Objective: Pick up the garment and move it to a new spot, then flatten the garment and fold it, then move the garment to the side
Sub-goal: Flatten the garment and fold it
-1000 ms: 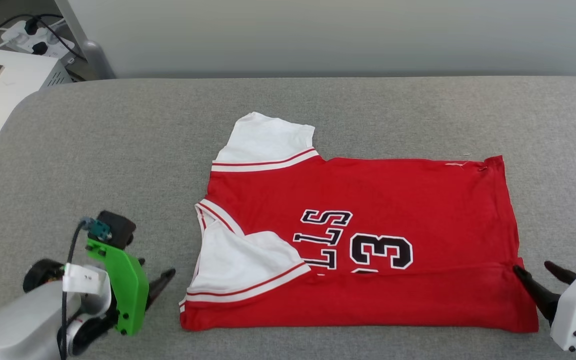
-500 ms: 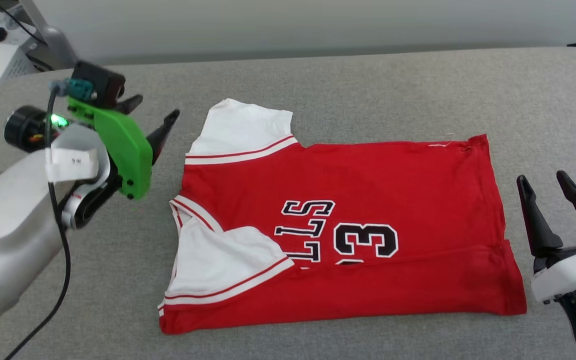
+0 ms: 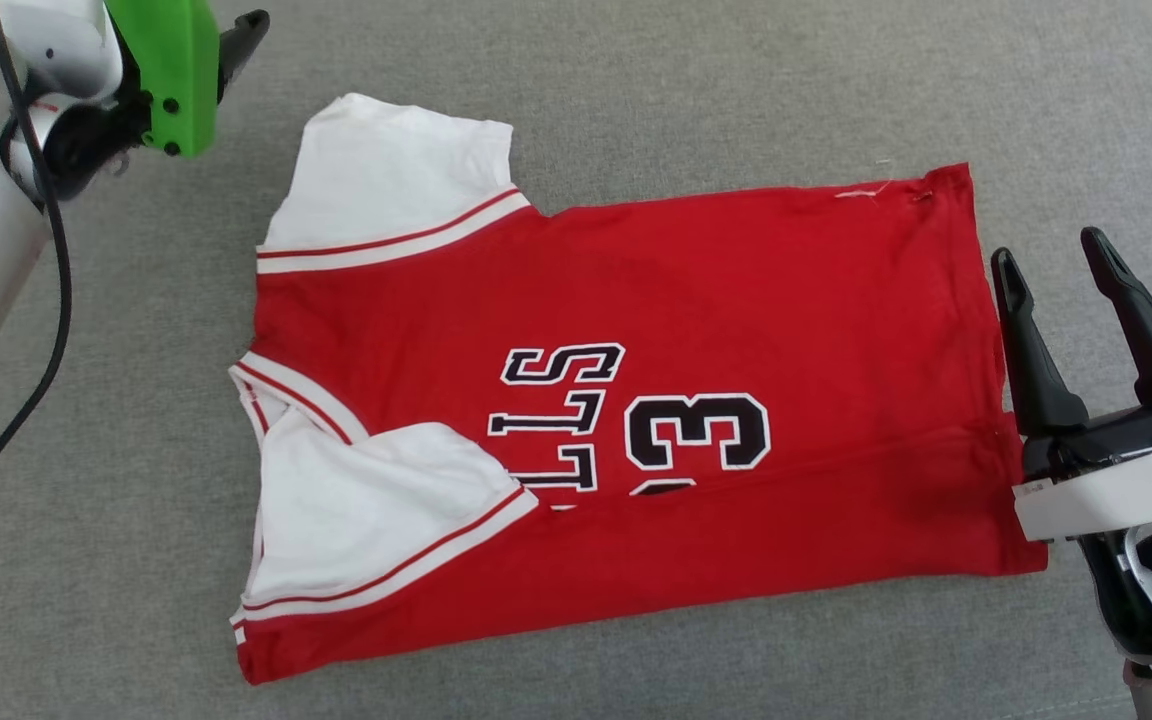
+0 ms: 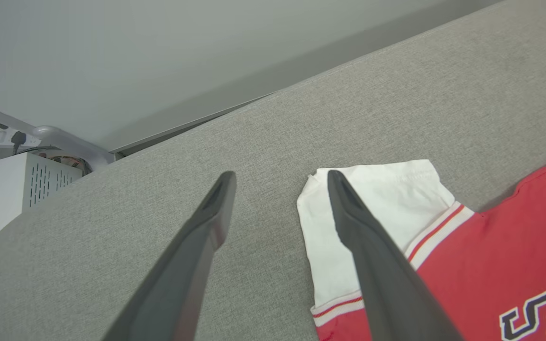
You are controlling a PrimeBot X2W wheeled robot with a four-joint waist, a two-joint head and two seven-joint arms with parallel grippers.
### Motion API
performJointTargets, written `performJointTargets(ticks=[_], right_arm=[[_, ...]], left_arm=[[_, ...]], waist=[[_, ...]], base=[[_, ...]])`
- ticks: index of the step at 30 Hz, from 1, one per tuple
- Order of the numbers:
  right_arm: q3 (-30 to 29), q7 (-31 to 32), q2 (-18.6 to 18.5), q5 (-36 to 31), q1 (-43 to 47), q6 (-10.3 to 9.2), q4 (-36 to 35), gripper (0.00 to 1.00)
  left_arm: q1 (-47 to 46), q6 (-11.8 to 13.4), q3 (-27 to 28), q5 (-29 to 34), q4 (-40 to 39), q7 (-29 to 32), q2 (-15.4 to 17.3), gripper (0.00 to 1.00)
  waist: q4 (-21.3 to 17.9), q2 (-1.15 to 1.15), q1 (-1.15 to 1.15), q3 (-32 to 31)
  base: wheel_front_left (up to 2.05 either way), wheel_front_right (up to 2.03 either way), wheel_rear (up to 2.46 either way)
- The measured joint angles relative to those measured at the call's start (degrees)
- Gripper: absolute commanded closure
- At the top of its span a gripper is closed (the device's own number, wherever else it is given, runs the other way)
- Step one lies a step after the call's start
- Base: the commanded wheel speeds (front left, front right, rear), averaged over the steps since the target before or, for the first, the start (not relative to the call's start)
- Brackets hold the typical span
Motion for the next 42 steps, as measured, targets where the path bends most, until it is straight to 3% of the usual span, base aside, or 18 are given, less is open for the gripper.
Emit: performJointTargets(ticks=[11, 22, 23, 24, 28, 33, 42], right_arm=[[0.83, -2.26, -0.22, 0.05, -2.87, 0.0, 0.94, 0.0], [2.42, -3.99, -0.35, 0.74, -4.93, 0.0, 3.59, 0.0], [2.29, -4.0, -0.41, 0.83, -4.95, 0.0, 3.76, 0.0], [2.14, -4.02, -0.44, 0.99, -4.99, 0.0, 3.93, 0.0], [1.37, -4.46, -1.02, 1.08, -5.98, 0.0, 4.06, 0.0], [0.15, -2.48, -4.43, 1.26, -8.34, 0.0, 4.43, 0.0], [4.16, 16.29, -18.13, 10.18, -17.47, 0.0, 8.44, 0.0]], left_arm=[[-5.26, -1.45, -4.54, -2.19, 3.05, 14.29, -1.21, 0.0], [-7.2, -1.47, -7.45, -1.99, 3.36, 18.07, 0.08, 0.0], [-7.35, -1.47, -7.51, -2.02, 3.25, 18.23, 0.2, 0.96], [-7.37, -1.47, -7.59, -2.1, 3.12, 18.22, 0.31, 1.0], [-7.09, -1.48, -8.46, -2.16, 2.12, 16.52, 0.14, 1.0], [-5.5, -1.48, -9.23, -2.15, 0.91, 12.22, -0.05, 1.0], [-2.51, -1.48, -10.38, -1.51, -5.99, 3.97, -0.11, 1.0]], waist=[[-3.56, 0.0, 0.0, 8.62], [-5.95, 0.0, -0.01, 12.3], [-6.04, 0.0, -0.01, 12.38], [-6.06, 0.0, -0.01, 12.35], [-5.76, 0.0, -0.01, 11.57], [-4.63, 0.0, -0.01, 9.69], [-1.04, 0.0, -0.01, 5.2]], base=[[0.0, 0.0, 0.0], [0.0, 0.0, 0.0], [0.0, 0.0, 0.0], [0.0, 0.0, 0.0], [0.0, 0.0, 0.0], [0.0, 0.0, 0.0], [0.0, 0.0, 0.0]])
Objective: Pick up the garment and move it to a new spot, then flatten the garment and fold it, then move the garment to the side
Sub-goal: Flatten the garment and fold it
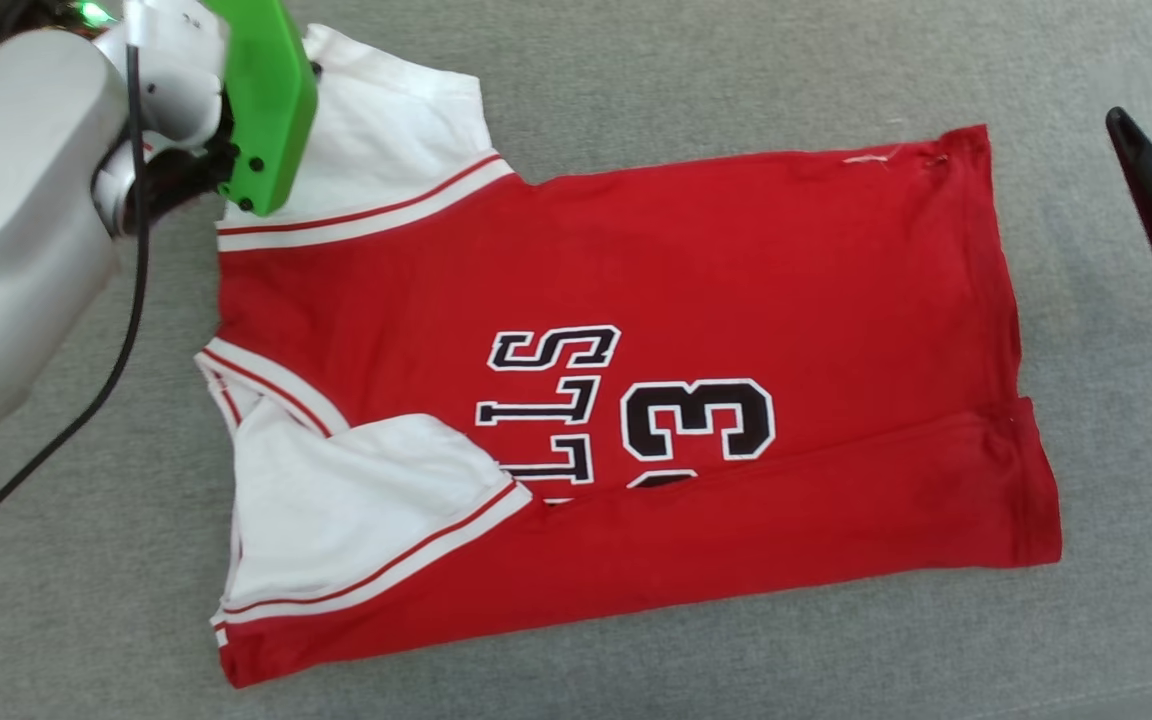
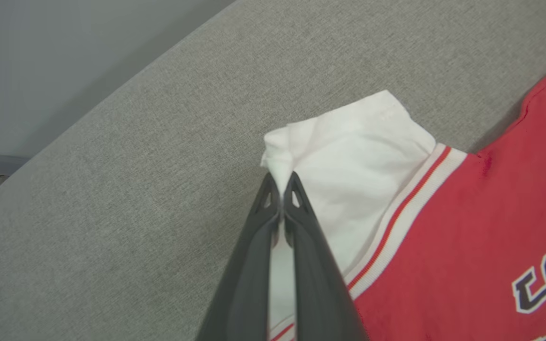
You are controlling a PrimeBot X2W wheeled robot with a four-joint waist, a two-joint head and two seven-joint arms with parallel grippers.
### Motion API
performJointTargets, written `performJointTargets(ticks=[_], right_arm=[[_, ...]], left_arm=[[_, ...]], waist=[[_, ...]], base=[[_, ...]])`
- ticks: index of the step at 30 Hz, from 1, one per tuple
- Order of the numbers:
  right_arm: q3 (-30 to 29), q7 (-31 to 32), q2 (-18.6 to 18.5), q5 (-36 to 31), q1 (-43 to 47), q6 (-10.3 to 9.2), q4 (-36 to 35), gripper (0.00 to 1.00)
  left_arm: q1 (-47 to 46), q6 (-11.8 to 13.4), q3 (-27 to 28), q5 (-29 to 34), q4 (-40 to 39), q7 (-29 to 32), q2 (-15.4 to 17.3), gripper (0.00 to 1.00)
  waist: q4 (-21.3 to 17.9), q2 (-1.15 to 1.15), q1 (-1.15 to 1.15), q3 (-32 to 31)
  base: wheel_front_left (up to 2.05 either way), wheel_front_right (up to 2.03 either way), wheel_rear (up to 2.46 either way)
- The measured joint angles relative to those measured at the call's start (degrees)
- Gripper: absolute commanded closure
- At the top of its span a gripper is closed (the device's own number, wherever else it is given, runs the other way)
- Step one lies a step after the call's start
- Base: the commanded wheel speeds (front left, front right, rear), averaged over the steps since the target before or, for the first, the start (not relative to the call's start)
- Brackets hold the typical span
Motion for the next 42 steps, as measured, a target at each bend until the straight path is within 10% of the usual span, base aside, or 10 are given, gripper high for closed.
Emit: performJointTargets(ticks=[13, 32, 33, 42], right_arm=[[13.29, 31.77, -9.26, 14.71, -13.39, 0.0, 10.35, 0.0], [23.49, 33.25, -6.46, 14.28, -22.65, 0.0, 27.22, 0.0], [24.55, 32.59, -6.71, 16.02, -22.91, -0.01, 27.43, 1.0], [27.44, 22.03, -6.31, 18.55, -20.81, -0.01, 26.52, 1.0]], left_arm=[[1.09, 0.04, -0.44, 1.37, -5.97, -5.21, -1.16, 1.0], [-0.18, 0.35, -0.32, 3.91, -8.93, -7.44, -1.72, 1.0], [-0.15, 0.35, -0.34, 3.89, -8.45, -7.64, -1.58, 1.0], [2.56, 0.27, -0.47, 3.18, -6.95, -10.47, -0.71, 1.0]], waist=[[5.96, 0.0, 0.0, -2.2], [9.5, 0.0, -0.01, 3.29], [9.46, 0.0, -0.01, 3.04], [8.74, 0.0, -0.01, -0.8]], base=[[0.0, 0.0, 0.0], [0.0, 0.0, 0.0], [0.0, 0.0, 0.0], [0.0, 0.0, 0.0]])
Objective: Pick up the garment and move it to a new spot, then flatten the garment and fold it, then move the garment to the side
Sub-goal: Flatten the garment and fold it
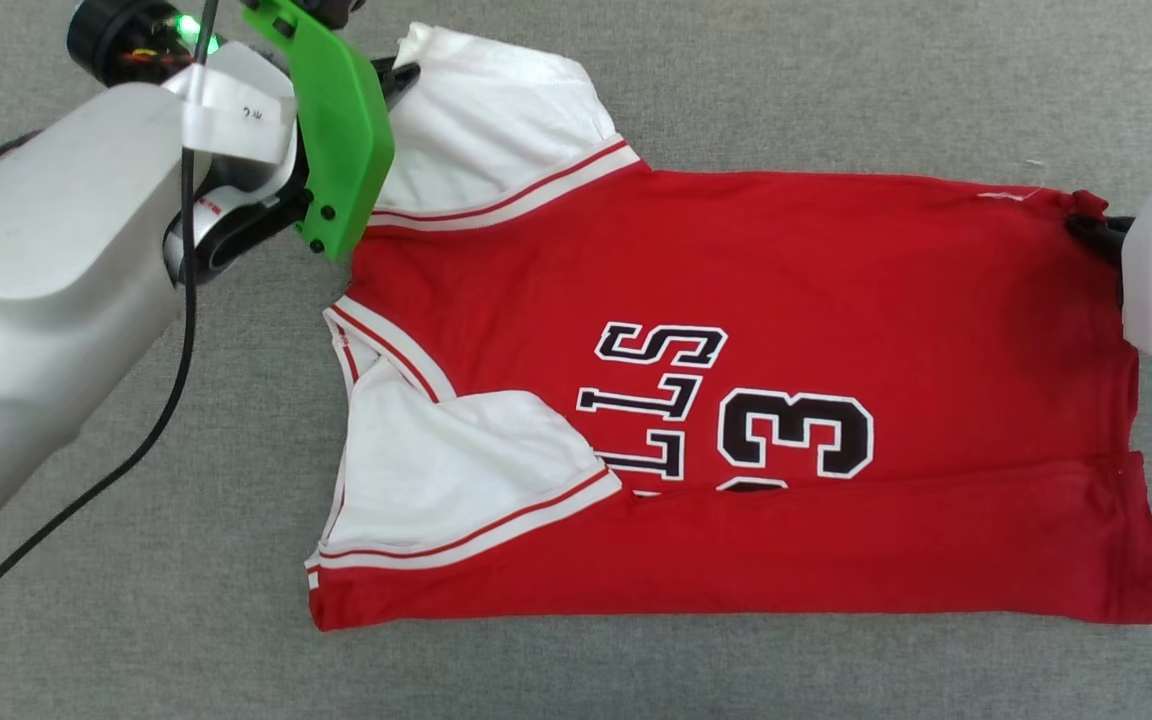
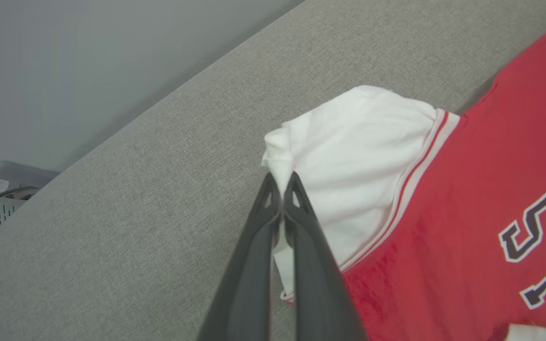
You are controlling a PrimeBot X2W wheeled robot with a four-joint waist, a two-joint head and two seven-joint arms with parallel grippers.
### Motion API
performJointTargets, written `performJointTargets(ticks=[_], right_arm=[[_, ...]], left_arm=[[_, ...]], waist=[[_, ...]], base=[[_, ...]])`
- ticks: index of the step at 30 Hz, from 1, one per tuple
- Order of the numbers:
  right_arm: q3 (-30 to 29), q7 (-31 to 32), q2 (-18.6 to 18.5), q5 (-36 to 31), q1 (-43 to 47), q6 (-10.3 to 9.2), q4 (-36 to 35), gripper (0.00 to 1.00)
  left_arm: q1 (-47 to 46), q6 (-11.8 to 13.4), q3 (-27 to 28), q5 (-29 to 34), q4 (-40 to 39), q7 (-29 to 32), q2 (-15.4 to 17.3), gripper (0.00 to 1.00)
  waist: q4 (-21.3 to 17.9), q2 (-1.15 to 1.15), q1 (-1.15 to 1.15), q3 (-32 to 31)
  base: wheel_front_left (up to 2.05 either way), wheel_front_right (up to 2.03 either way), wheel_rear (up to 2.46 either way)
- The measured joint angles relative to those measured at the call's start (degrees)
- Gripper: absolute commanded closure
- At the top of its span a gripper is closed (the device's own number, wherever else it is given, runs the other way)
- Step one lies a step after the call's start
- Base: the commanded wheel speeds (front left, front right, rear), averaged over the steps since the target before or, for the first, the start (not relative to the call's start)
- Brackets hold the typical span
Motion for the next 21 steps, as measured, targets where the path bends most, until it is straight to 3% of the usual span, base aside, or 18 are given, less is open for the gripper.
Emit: performJointTargets(ticks=[10, 21], right_arm=[[1.8, -10.01, -3.27, 0.66, 7.31, 0.01, -4.42, 1.0], [1.36, -16.94, -4.99, 1.98, 18.53, 0.01, -8.08, 1.0]], left_arm=[[8.34, 0.56, -0.65, -0.38, -3.54, -3.86, 2.23, 1.0], [21.09, 5.11, -1.21, -1.47, -11.29, -7.05, 6.65, 1.0]], waist=[[0.14, 0.0, 0.0, -6.33], [0.39, 0.0, 0.0, -12.62]], base=[[0.0, 0.0, 0.0], [0.0, 0.0, 0.0]])
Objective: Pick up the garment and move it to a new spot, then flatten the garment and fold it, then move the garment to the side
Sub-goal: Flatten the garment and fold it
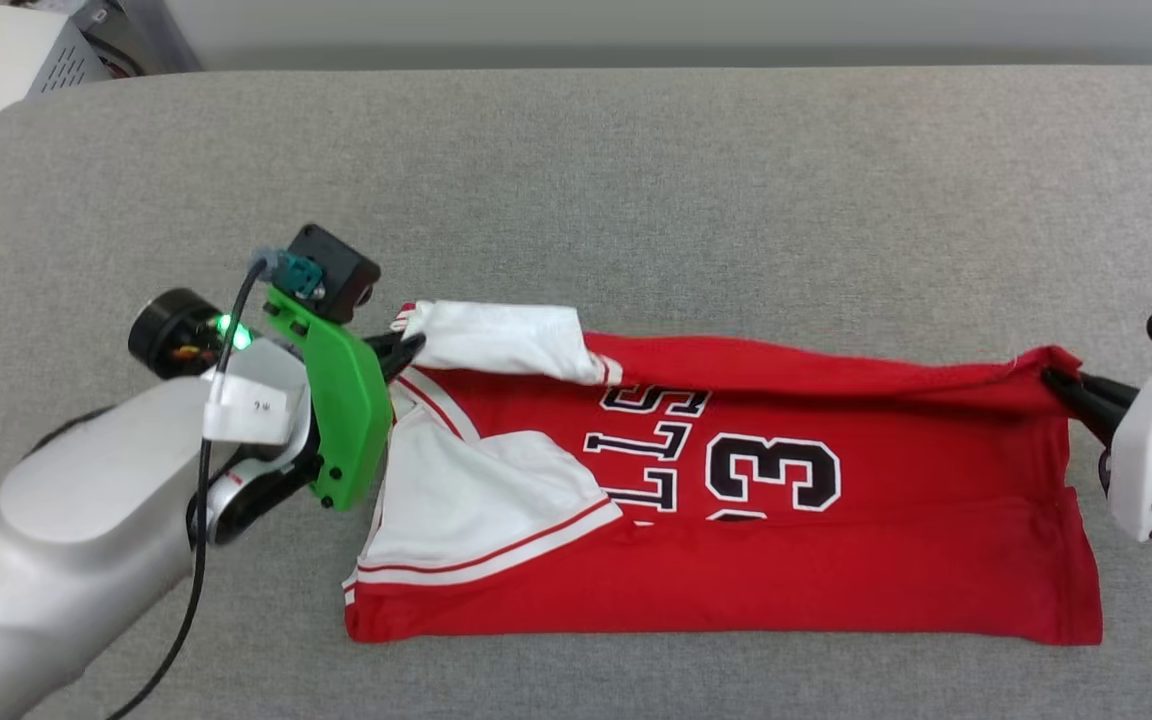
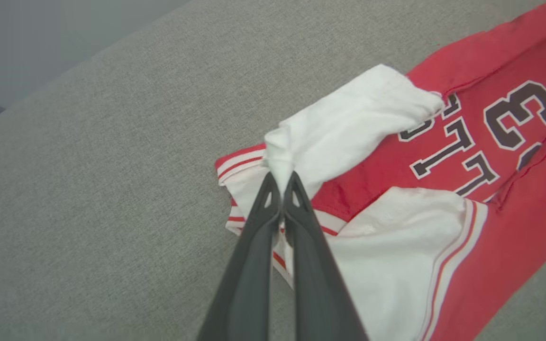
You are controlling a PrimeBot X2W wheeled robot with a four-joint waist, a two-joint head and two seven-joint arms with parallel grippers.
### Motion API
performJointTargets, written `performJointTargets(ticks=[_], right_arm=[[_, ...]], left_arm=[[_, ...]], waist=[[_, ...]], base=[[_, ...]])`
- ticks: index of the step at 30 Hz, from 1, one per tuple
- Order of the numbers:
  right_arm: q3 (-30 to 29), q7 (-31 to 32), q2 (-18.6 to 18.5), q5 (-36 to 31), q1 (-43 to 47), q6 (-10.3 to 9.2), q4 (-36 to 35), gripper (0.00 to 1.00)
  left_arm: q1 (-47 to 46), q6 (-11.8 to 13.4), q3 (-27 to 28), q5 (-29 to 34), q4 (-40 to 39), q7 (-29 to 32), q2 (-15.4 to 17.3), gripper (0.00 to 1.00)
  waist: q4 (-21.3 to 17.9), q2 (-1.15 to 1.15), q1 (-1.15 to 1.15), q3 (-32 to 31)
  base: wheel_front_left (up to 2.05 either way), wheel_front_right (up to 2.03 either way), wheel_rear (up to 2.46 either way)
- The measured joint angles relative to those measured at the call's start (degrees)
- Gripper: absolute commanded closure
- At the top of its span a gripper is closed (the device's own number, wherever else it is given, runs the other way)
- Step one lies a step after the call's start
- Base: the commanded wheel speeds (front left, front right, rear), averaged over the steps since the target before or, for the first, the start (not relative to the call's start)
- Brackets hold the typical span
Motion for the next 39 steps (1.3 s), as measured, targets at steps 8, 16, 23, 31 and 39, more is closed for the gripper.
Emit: performJointTargets(ticks=[8, 16, 23, 31, 39], right_arm=[[-3.28, -3.68, -0.7, 0.32, 9.46, 0.0, -3.43, 1.0], [-7.51, -4.07, -0.41, 0.36, 18.12, 0.0, -6.04, 1.0], [-9.96, -2.29, 1.63, 1.05, 22.87, 0.0, -6.36, 1.0], [-11.36, -1.15, 4.24, 1.09, 23.77, 0.0, -5.73, 0.0], [-18.25, 1.34, 2.48, 6.08, 29.16, 0.0, -14.95, 0.0]], left_arm=[[8.42, 2.97, -0.27, -1.78, -4.35, -1.2, 2.4, 1.0], [15.23, 4.79, -0.47, -2.76, -5.7, -3.03, 3.32, 1.0], [17.85, 4.95, -0.55, -3.2, -4.34, -3.08, 3.12, 1.0], [19.06, 5.78, 0.23, -3.33, -1.3, -6.73, 0.65, 0.0], [22.07, 13.43, 4.41, -1.07, -0.62, -20.54, -0.75, 0.0]], waist=[[0.65, 0.0, 0.0, -3.0], [1.04, 0.0, 0.0, -3.96], [1.11, 0.0, 0.0, -3.2], [0.99, 0.0, 0.0, -3.3], [0.91, 0.0, 0.0, -7.39]], base=[[0.0, 0.0, 0.0], [0.0, 0.0, 0.0], [0.0, 0.0, 0.0], [0.0, 0.0, 0.0], [0.0, 0.0, 0.0]])
